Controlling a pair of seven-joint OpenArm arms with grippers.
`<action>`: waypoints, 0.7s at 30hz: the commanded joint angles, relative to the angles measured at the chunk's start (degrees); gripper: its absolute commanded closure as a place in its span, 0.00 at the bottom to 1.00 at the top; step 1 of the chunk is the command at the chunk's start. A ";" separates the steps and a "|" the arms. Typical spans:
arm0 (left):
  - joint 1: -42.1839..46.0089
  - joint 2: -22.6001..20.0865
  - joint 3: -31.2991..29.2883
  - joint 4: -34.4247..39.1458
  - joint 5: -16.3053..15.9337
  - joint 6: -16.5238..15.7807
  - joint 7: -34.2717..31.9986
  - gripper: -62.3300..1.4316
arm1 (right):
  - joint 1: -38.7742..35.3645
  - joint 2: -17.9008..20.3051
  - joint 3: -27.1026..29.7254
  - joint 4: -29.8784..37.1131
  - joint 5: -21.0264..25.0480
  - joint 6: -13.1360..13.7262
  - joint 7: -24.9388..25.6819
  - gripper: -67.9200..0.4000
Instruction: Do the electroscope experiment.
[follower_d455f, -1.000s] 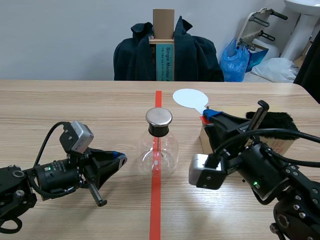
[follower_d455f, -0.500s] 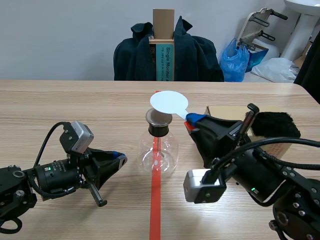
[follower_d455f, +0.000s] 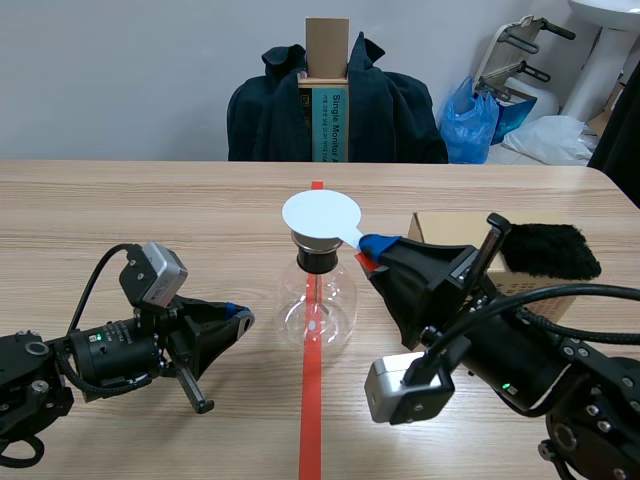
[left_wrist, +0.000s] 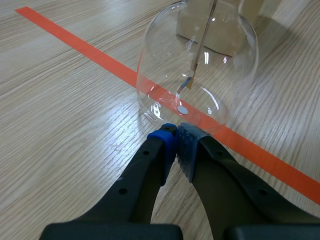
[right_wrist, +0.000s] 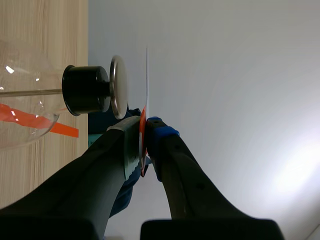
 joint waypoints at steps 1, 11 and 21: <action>-0.13 -0.02 -0.11 1.14 -0.55 -0.15 -0.98 0.93 | 0.96 0.31 0.90 1.18 0.37 0.07 0.57 0.98; -0.13 -0.02 -0.11 1.14 -0.55 -0.15 -0.98 0.93 | 0.96 0.35 0.92 1.18 0.37 0.52 0.31 0.98; -0.13 -0.02 -0.11 1.14 -0.55 -0.15 -0.98 0.93 | 0.96 0.35 0.92 1.18 0.37 0.52 -9.20 0.98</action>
